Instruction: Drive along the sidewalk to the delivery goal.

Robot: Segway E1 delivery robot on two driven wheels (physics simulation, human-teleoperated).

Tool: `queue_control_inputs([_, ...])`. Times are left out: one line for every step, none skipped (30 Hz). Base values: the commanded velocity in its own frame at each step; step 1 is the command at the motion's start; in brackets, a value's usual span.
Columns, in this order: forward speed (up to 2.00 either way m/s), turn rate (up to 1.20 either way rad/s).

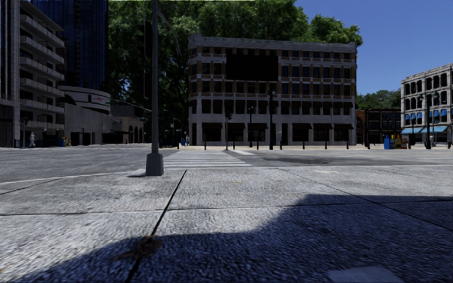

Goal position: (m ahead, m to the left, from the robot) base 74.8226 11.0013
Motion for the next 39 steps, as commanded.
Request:
queue_control_inputs([2.0, 0.29])
queue_control_inputs([2.0, 0.29])
queue_control_inputs([2.0, 0.29])
queue_control_inputs([2.0, 0.29])
queue_control_inputs([2.0, 0.29])
queue_control_inputs([2.0, 0.29])
queue_control_inputs([2.0, 0.29])
queue_control_inputs([2.0, 0.29])
queue_control_inputs([2.0, 0.29])
queue_control_inputs([2.0, 0.29])
queue_control_inputs([2.0, 0.29])
queue_control_inputs([2.0, 0.29])
queue_control_inputs([2.0, 0.3])
queue_control_inputs([2.0, 0.3])
queue_control_inputs([2.0, 0.3])
queue_control_inputs([2.0, 0.3])
queue_control_inputs([2.0, 0.3])
queue_control_inputs([2.0, 0.3])
queue_control_inputs([2.0, 0.3])
queue_control_inputs([2.0, 0.3])
queue_control_inputs([2.0, 0.3])
queue_control_inputs([2.0, 0.3])
queue_control_inputs([2.0, 0.3])
queue_control_inputs([2.0, 0.3])
queue_control_inputs([2.0, 0.3])
queue_control_inputs([2.0, 0.3])
queue_control_inputs([2.0, 0.3])
queue_control_inputs([2.0, 0.3])
queue_control_inputs([2.0, 0.3])
queue_control_inputs([2.0, 0.3])
queue_control_inputs([2.0, 0.3])
queue_control_inputs([2.0, 0.0])
queue_control_inputs([2.0, 0.0])
queue_control_inputs([2.0, 0.0])
queue_control_inputs([2.0, 0.0])
queue_control_inputs([2.0, 0.0])
queue_control_inputs([2.0, 0.0])
queue_control_inputs([2.0, 0.0])
queue_control_inputs([2.0, 0.0])
